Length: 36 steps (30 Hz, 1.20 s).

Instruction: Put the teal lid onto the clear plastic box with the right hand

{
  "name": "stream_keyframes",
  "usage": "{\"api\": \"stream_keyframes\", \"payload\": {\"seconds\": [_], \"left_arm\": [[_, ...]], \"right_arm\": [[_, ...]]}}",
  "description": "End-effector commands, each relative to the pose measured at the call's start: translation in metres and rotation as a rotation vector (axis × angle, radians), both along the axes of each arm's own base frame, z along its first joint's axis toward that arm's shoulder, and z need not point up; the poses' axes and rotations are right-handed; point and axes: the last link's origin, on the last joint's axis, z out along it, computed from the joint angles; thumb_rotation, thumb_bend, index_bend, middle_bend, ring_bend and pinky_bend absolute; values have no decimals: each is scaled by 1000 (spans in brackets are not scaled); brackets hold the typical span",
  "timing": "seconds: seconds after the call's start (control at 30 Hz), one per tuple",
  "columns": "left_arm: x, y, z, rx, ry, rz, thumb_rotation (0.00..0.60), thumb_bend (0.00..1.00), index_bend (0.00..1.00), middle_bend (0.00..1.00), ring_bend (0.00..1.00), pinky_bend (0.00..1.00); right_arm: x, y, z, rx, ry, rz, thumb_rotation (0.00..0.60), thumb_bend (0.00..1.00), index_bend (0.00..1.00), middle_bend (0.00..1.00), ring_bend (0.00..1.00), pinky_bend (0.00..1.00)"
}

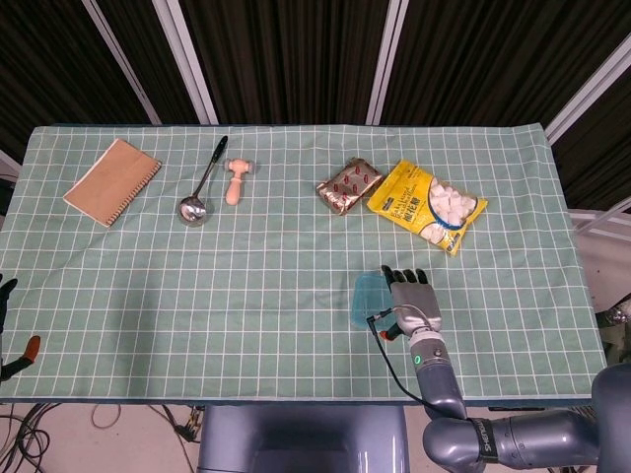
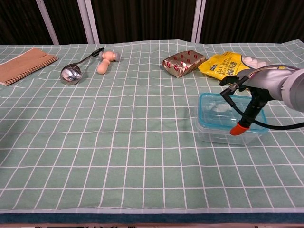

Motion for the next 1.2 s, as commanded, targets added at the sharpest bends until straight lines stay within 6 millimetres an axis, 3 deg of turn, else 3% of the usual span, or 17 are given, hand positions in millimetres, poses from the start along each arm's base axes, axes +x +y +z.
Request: {"api": "stream_keyframes", "payload": {"seconds": [0.03, 1.2], "left_arm": [[0, 0, 0, 0, 1, 2, 600, 321, 77, 0, 0, 0], [-1, 0, 0, -4, 3, 13, 600, 321, 77, 0, 0, 0]], "right_arm": [[0, -1, 0, -11, 3, 3, 600, 211, 0, 497, 108, 0], [-5, -1, -7, 0, -17, -14, 600, 211, 0, 499, 114, 0]]}}
